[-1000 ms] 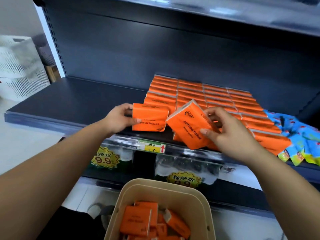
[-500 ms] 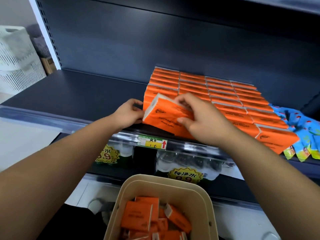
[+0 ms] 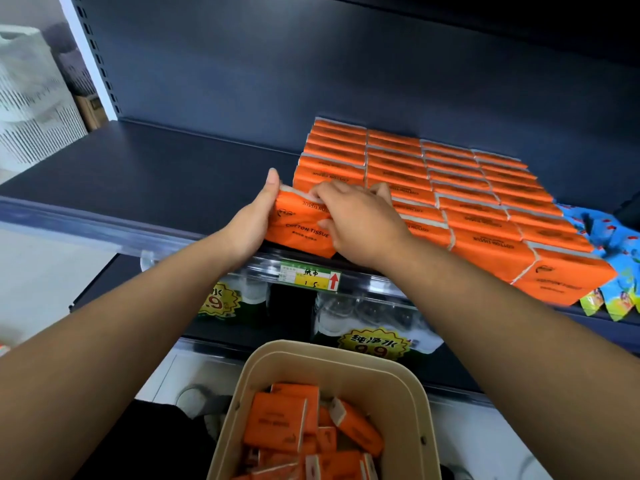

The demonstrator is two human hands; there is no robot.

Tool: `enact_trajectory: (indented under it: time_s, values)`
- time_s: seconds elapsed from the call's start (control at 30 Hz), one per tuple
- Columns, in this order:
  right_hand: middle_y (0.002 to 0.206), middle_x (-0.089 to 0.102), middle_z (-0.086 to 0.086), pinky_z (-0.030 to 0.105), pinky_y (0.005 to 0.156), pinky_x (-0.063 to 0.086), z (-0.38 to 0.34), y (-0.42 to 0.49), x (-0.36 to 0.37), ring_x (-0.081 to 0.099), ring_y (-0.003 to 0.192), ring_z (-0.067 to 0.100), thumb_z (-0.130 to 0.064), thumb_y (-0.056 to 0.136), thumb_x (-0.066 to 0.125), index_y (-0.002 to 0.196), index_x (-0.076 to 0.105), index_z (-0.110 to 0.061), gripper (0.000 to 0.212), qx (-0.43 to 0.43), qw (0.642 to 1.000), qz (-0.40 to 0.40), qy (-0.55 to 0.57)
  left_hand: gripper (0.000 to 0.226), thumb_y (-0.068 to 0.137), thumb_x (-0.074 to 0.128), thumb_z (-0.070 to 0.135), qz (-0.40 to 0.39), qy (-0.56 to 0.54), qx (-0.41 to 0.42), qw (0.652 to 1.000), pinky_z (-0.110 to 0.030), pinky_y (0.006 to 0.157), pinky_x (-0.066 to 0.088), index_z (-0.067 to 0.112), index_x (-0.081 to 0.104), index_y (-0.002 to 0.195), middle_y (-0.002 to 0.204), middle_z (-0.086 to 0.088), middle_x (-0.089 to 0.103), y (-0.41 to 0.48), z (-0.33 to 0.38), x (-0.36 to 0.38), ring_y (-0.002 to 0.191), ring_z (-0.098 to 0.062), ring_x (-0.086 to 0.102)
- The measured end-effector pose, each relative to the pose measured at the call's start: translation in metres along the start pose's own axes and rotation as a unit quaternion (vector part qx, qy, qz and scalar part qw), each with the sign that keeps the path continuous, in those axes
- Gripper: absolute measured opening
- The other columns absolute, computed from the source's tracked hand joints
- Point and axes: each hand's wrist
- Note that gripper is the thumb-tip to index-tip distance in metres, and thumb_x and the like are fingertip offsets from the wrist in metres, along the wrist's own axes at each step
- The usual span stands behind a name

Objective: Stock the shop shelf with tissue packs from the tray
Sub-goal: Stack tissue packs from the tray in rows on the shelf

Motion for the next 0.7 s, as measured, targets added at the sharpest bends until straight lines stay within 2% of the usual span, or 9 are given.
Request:
enact_trajectory:
  time_s: [0.07,0.13,0.23,0.37,0.43,0.53,0.6,0.7]
  values:
    - [0.119,0.057,-0.005,0.041,0.087,0.029,0.001,-0.002,0.001,0.054,0.109,0.020,-0.018,0.090,0.058,0.121,0.047,-0.025,0.034,-0.015,0.998,0.018,-0.051,0.052,0.098,0.022,0.058,0.025,0.001,0.016,1.000,-0.011,0.077,0.042,0.041,0.070,0.099,0.085,0.027,0.066,0.001,-0.002,0.005,0.079,0.020,0.060]
    - [0.121,0.055,-0.003,0.042,0.086,0.028,0.002,-0.004,0.003,0.053,0.109,0.022,-0.013,0.088,0.058,0.123,0.047,-0.024,0.039,-0.017,0.996,0.022,-0.085,0.046,0.100,0.025,0.056,0.048,0.015,0.015,0.999,-0.013,0.083,0.042,0.032,0.059,0.120,0.096,0.022,0.061,0.001,-0.005,0.011,0.089,0.012,0.059]
    - [0.126,0.048,0.000,0.045,0.089,0.030,0.003,-0.006,0.009,0.047,0.116,0.024,-0.011,0.089,0.056,0.130,0.046,-0.026,0.045,-0.004,0.994,0.025,-0.103,0.046,0.101,0.024,0.052,0.061,0.045,0.041,0.996,-0.024,0.095,0.042,0.029,0.051,0.131,0.121,0.005,0.060,-0.002,-0.008,0.021,0.111,-0.007,0.057]
    - [0.142,0.036,0.003,0.051,0.096,0.029,0.005,-0.012,0.012,0.035,0.126,0.029,-0.015,0.090,0.059,0.138,0.041,-0.029,0.053,0.020,0.992,0.041,-0.116,0.052,0.096,0.028,0.062,0.062,0.014,0.053,0.997,-0.040,0.102,0.046,0.031,0.051,0.131,0.122,0.004,0.062,0.005,-0.011,0.024,0.112,-0.013,0.060]
    - [0.151,0.028,0.004,0.054,0.104,0.025,0.007,-0.016,0.012,0.032,0.133,0.029,-0.015,0.088,0.061,0.144,0.031,-0.031,0.066,0.036,0.992,0.040,-0.111,0.065,0.089,0.034,0.069,0.055,-0.023,0.043,0.997,-0.044,0.102,0.047,0.030,0.041,0.141,0.129,0.003,0.059,0.011,-0.014,0.027,0.117,-0.017,0.059]
    - [0.162,0.010,0.003,0.057,0.116,0.007,0.013,-0.020,0.013,0.015,0.147,0.025,-0.018,0.094,0.051,0.153,0.004,-0.032,0.077,0.067,0.994,-0.018,-0.086,0.073,0.096,0.037,0.058,0.055,-0.107,-0.004,0.993,-0.046,0.104,0.045,0.025,0.010,0.154,0.142,-0.001,0.047,0.019,-0.012,0.034,0.125,-0.020,0.053]
    - [0.164,-0.002,0.000,0.059,0.116,-0.005,0.018,-0.022,0.013,0.003,0.150,0.022,-0.022,0.099,0.041,0.153,-0.008,-0.031,0.074,0.085,0.992,-0.073,-0.063,0.077,0.092,0.040,0.061,0.042,-0.135,-0.024,0.990,-0.047,0.100,0.049,0.023,0.016,0.154,0.144,-0.005,0.047,0.025,-0.013,0.035,0.122,-0.021,0.056]
    - [0.163,-0.010,-0.002,0.061,0.115,-0.010,0.020,-0.021,0.012,-0.004,0.150,0.020,-0.034,0.103,0.033,0.153,-0.014,-0.030,0.068,0.086,0.989,-0.105,-0.062,0.065,0.096,0.037,0.057,0.034,-0.129,-0.028,0.991,-0.047,0.095,0.052,0.018,0.032,0.149,0.135,-0.008,0.057,0.026,-0.012,0.032,0.115,-0.021,0.062]
Point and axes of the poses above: each hand's wrist, its own y-axis towards the middle knuckle, its own x-axis out of the palm, z = x × y
